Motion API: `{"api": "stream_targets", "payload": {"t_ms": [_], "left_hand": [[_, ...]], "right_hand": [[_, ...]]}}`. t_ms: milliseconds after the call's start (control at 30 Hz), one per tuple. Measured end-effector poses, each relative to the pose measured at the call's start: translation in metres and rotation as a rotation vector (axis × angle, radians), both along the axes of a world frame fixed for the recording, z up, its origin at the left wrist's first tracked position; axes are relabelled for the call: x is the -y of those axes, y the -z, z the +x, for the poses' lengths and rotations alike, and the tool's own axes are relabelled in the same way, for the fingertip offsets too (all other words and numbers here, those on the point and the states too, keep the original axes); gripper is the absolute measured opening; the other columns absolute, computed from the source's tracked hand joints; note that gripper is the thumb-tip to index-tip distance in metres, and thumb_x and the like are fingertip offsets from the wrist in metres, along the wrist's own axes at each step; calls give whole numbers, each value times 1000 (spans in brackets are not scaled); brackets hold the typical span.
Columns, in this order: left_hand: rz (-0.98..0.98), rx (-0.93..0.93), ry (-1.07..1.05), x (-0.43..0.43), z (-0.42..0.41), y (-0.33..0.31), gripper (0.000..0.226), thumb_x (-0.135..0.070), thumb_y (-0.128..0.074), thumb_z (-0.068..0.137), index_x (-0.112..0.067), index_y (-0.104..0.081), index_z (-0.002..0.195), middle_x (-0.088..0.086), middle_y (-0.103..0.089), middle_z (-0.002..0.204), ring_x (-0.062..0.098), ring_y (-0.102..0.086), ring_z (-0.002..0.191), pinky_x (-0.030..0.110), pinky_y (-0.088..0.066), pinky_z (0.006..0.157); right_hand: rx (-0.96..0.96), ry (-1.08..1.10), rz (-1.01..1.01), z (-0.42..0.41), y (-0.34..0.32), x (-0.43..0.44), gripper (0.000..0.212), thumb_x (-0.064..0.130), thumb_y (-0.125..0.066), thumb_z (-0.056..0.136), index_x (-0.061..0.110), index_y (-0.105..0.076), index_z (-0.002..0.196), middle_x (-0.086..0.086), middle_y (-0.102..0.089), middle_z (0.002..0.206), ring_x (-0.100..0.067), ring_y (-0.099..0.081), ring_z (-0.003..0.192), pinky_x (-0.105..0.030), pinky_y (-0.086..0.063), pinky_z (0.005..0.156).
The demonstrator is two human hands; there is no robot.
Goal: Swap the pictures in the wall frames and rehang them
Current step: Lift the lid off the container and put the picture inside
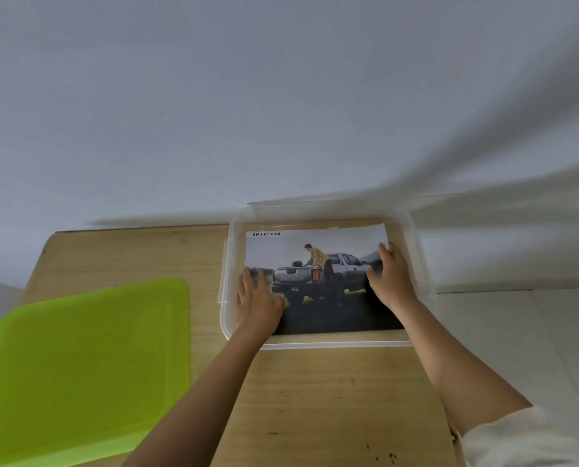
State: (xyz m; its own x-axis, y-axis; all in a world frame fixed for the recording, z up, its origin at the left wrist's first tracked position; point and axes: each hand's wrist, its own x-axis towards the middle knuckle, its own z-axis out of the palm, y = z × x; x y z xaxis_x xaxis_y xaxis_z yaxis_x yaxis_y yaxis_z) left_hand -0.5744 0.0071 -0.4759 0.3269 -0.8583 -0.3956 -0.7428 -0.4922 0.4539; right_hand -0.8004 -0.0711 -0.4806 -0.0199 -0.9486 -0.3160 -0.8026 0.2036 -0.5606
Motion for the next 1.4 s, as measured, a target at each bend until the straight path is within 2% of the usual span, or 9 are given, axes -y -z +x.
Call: {"api": "stream_targets", "payload": {"t_ms": [67,233,400,633,833,1000,1100,1267,1400], "left_hand": [[-53,26,33,0,-1,-2,62,-24,-46,93,-12,-15,146,8,3,156,25,6,144,41,-7,118],[-334,6,141,-1,3,-30,51,-29,-40,98,-13,-26,144,3,-15,156,16,-5,144,31,-11,116],[-471,180,90,-15,55,-68,53,-36,-35,98,-12,-27,144,4,-14,156,15,-2,145,31,-9,115],[-403,329,-10,-99,207,-67,55,-39,-39,96,-8,-33,141,11,-24,152,24,-10,144,40,-18,112],[-129,372,-164,-208,325,-30,68,-49,-38,93,-10,-22,146,20,-22,150,37,-13,141,48,-21,111],[-52,195,-147,-255,358,-7,72,-49,-42,92,-10,-15,147,22,-16,150,36,-19,138,47,-27,108],[-97,135,-160,-258,353,0,74,-46,-51,89,-9,-21,145,22,-16,150,37,-19,138,48,-29,107],[-147,-14,-305,-250,351,0,78,-37,-67,81,-7,-29,142,23,-22,147,38,-19,136,48,-26,107],[-227,-49,-393,-251,350,-12,77,-31,-72,79,-9,-33,141,20,-25,147,35,-18,136,49,-25,107]], "right_hand": [[-75,-41,19,3,-2,0,63,20,-46,95,13,-12,148,-9,-5,156,-26,-4,144,-38,-17,114],[-124,-109,-62,24,-36,3,66,23,-47,95,9,-10,147,-11,-8,156,-27,-7,144,-38,-18,114],[-90,-270,-169,94,-81,-10,63,24,-46,95,7,-13,146,-12,-17,154,-25,-16,143,-36,-19,114],[-99,-457,-278,224,-99,-100,55,27,-40,97,7,-20,144,-10,-25,151,-21,-21,140,-34,-26,112],[-217,-504,-129,282,-62,-178,62,38,-37,97,16,-9,148,-6,-13,155,-21,-14,143,-35,-28,111],[-268,-391,42,296,-28,-216,73,53,-38,92,19,-4,148,-9,-9,155,-28,-11,142,-40,-34,107],[-201,-277,33,299,-18,-225,76,53,-41,91,14,-8,147,-10,-13,153,-29,-12,140,-40,-28,109],[-59,-135,19,307,-15,-225,86,47,-60,83,5,-17,145,-12,-22,149,-29,-18,136,-38,-25,110],[12,-111,28,311,-20,-216,100,46,-74,71,5,-19,144,-12,-23,148,-29,-18,135,-36,-25,108]]}}
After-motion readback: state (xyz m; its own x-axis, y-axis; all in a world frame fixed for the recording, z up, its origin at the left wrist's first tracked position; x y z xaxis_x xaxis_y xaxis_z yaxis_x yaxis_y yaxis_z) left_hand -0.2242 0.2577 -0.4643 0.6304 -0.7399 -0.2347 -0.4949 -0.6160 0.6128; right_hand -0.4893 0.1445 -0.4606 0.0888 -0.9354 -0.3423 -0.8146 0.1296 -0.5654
